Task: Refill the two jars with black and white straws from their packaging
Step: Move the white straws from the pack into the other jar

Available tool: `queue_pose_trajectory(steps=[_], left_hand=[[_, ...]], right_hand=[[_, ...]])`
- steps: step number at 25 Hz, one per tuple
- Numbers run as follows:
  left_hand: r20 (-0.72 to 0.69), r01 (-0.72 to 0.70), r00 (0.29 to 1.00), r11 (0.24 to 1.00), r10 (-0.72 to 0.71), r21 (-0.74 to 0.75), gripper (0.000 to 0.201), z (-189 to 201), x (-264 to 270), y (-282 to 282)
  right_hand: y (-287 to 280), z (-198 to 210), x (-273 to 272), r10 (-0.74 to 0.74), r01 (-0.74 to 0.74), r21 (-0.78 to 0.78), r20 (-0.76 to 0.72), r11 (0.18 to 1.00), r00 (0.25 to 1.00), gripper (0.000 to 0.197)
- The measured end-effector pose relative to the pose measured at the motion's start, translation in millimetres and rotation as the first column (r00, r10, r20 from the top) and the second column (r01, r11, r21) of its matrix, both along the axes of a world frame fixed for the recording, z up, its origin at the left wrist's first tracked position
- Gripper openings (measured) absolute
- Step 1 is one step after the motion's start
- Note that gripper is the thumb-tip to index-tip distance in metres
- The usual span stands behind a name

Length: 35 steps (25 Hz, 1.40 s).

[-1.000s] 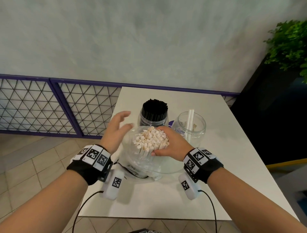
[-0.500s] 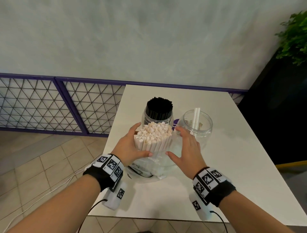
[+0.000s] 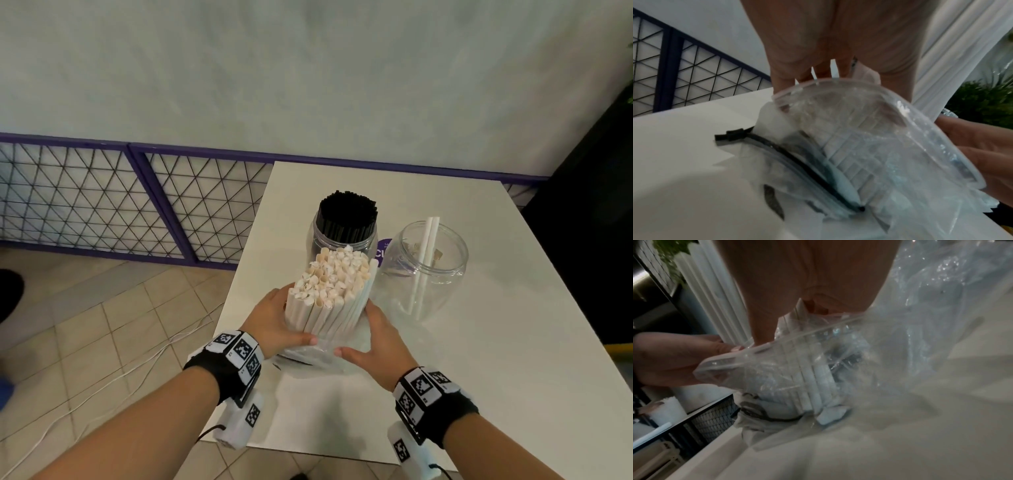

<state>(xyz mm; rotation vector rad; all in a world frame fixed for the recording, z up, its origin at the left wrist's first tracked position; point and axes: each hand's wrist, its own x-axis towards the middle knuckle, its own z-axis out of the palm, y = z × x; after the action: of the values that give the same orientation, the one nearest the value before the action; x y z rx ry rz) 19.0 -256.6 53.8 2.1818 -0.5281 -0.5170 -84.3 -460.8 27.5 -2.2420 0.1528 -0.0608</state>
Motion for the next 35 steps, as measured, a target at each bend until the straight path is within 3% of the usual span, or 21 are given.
queue_pose_trajectory(steps=[6, 11, 15, 18, 22, 25, 30, 32, 35], left_hand=[[-0.088, -0.019, 0.996, 0.996, 0.027, 0.084, 0.098, -46.3, 4.5, -0.6], [-0.064, 0.003, 0.998, 0.995, 0.004, 0.104, 0.079, -57.6, 9.0, -6.7], [-0.055, 0.049, 0.998, 0.994, -0.044, 0.098, 0.075, -61.6, 10.6, -6.6], [-0.06, 0.074, 0.996, 0.991, -0.068, 0.112, 0.074, -62.1, 12.0, -8.1], [-0.102, 0.068, 0.993, 0.992, -0.058, 0.102, 0.083, -55.8, 11.8, -6.7], [-0.138, 0.056, 0.989, 0.998, -0.053, 0.014, 0.099, -40.8, 10.2, -2.5], [0.023, 0.072, 0.997, 0.979, -0.069, -0.19, 0.114, 19.8, 7.0, 6.4], [0.154, 0.116, 0.984, 0.983, -0.094, -0.141, 0.122, 55.2, 0.5, 4.1], [0.307, 0.225, 0.923, 0.973, -0.231, 0.056, 0.121, 87.5, -7.6, -11.2]], right_hand=[[11.0, -38.3, 8.2, -0.067, 0.075, 0.081, -0.103, 0.994, 0.992, 0.086], [22.3, -55.5, 10.0, -0.163, 0.167, 0.056, -0.074, 0.984, 0.984, 0.078], [12.6, -27.6, 9.2, -0.086, 0.097, 0.085, -0.133, 0.992, 0.987, 0.081], [5.3, 17.3, 14.3, -0.09, 0.096, 0.071, -0.075, 0.993, 0.993, 0.095], [7.6, 51.3, 29.6, -0.082, 0.066, 0.469, 0.013, 0.881, 0.997, 0.083], [10.5, 49.3, 34.4, -0.091, 0.043, 0.491, 0.073, 0.87, 0.993, 0.084], [19.7, 49.9, 27.9, -0.101, 0.027, 0.497, 0.122, 0.867, 0.987, 0.07], [23.9, 48.2, 25.2, -0.133, 0.045, 0.496, 0.143, 0.867, 0.981, 0.068], [31.0, 45.7, 23.0, -0.161, 0.066, 0.46, 0.169, 0.885, 0.972, 0.063]])
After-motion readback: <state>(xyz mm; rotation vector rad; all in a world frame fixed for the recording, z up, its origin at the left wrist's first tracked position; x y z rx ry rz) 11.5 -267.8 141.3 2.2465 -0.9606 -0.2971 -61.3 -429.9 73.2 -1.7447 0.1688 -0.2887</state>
